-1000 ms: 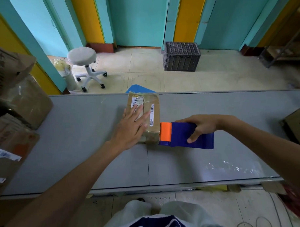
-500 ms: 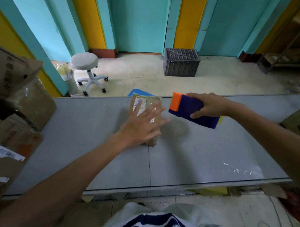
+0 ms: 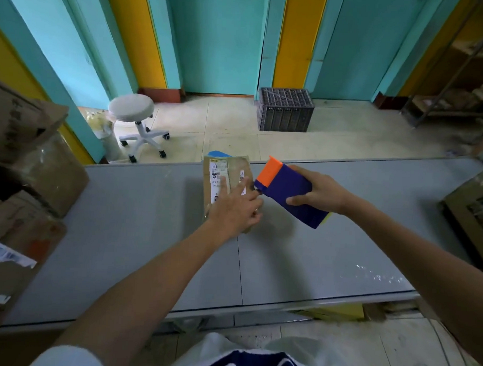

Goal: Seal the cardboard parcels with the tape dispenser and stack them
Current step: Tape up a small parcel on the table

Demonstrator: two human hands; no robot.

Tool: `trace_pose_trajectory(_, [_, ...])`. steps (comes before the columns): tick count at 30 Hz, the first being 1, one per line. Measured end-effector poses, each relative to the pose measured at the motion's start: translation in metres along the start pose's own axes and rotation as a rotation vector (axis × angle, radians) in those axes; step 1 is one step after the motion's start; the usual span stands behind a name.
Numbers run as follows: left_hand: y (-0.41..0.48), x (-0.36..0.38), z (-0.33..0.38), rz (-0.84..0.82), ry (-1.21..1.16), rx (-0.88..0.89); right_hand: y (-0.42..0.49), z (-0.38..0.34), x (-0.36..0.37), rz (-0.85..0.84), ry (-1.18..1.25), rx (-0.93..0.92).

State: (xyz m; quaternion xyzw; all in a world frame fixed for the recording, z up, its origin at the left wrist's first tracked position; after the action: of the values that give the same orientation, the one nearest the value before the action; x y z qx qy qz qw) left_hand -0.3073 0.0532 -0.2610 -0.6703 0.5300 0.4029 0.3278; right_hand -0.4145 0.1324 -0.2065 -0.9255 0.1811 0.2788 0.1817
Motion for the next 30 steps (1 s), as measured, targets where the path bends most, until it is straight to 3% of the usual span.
trace_pose_trajectory(3, [-0.007,-0.007,-0.007,-0.037,-0.267,0.058,0.003,-0.003,-0.006,0.037,-0.001,-0.002])
trace_pose_trajectory(5, [-0.023,-0.016,-0.027,0.039,-0.418,0.022,0.008,-0.008,-0.016,0.097,0.019,-0.027])
trace_pose_trajectory(7, [-0.049,-0.021,-0.06,0.221,-0.543,-0.149,0.013,-0.016,-0.02,0.113,-0.009,-0.059])
trace_pose_trajectory(10, [-0.107,-0.009,-0.112,0.519,-0.68,-0.597,0.024,-0.027,-0.011,0.102,-0.054,-0.104])
trace_pose_trajectory(12, [-0.129,0.015,-0.119,0.45,-0.854,-0.729,0.035,-0.033,-0.004,0.113,-0.055,-0.125])
trace_pose_trajectory(14, [-0.129,0.026,-0.106,0.325,-0.962,-0.649,0.047,-0.038,0.002,0.155,-0.079,-0.138])
trace_pose_trajectory(17, [-0.12,0.032,-0.094,0.266,-1.076,-0.567,0.06,-0.056,0.01,0.259,-0.141,-0.195])
trace_pose_trajectory(19, [-0.114,0.036,-0.094,0.251,-1.076,-0.57,0.066,-0.066,0.011,0.343,-0.202,-0.22])
trace_pose_trajectory(23, [-0.107,0.028,-0.089,0.316,-0.835,-0.47,0.082,-0.069,0.019,0.412,-0.432,-0.175])
trace_pose_trajectory(26, [-0.105,0.023,-0.083,0.355,-0.69,-0.469,0.085,-0.056,0.034,0.395,-0.412,-0.119])
trace_pose_trajectory(30, [-0.096,0.027,-0.076,0.292,-0.678,-0.571,0.082,-0.043,0.038,0.377,-0.376,-0.11])
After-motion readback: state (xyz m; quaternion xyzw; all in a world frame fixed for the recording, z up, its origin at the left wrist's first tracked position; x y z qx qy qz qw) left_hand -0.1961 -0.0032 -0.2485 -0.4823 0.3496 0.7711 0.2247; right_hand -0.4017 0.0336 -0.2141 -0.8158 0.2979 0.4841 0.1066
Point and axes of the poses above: each hand's wrist, its own y-axis towards the middle knuckle, its own x-axis out of the palm, z = x × y, the point moved 9 cm from there along y, towards the middle knuckle, and after that the axes turned 14 degrees about y, right-handed, at the moved point
